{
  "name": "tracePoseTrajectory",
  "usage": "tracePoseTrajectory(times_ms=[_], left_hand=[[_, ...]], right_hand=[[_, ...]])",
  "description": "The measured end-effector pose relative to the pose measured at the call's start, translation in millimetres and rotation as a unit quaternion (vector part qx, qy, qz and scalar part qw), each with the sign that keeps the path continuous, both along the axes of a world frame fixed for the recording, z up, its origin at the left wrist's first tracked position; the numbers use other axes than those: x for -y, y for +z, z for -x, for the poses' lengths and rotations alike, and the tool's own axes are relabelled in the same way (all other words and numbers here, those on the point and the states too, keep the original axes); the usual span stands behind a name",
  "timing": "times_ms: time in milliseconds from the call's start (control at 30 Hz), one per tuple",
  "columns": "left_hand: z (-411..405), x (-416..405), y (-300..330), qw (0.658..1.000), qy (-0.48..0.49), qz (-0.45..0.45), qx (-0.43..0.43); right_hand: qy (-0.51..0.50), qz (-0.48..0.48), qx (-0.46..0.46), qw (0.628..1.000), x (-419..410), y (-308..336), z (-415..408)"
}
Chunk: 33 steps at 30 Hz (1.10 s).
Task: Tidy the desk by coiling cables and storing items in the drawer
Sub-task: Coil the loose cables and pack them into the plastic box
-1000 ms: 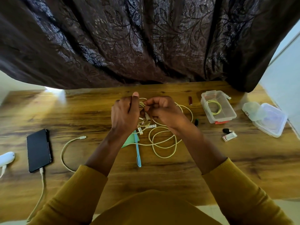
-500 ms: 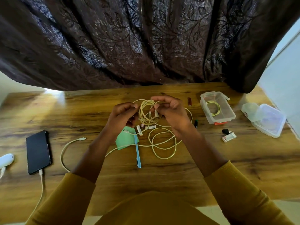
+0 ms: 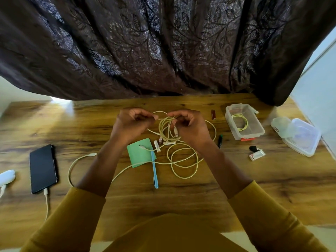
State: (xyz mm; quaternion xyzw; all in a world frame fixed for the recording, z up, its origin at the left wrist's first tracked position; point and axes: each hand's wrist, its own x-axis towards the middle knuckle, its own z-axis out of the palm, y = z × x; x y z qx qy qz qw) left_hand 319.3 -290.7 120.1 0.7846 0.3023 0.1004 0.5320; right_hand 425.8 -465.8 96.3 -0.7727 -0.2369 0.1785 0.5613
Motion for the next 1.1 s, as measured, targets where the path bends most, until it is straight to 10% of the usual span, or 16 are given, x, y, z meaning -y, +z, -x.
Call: tracePoseTrajectory(times_ms=[300, 767, 1100], left_hand=[[-7, 16, 1, 0.990, 0.001, -0.108, -0.085], [-2, 24, 10, 0.969, -0.021, 0.240, -0.044], [0, 27, -1, 0.999, -0.034, 0.015, -0.011]], right_hand=[[-0.038, 0.054, 0.105, 0.992, 0, 0, 4], [-0.053, 0.050, 0.135, 0.988, 2, -10, 4], [-0.019, -0.018, 0.071, 0.997, 3, -10, -1]])
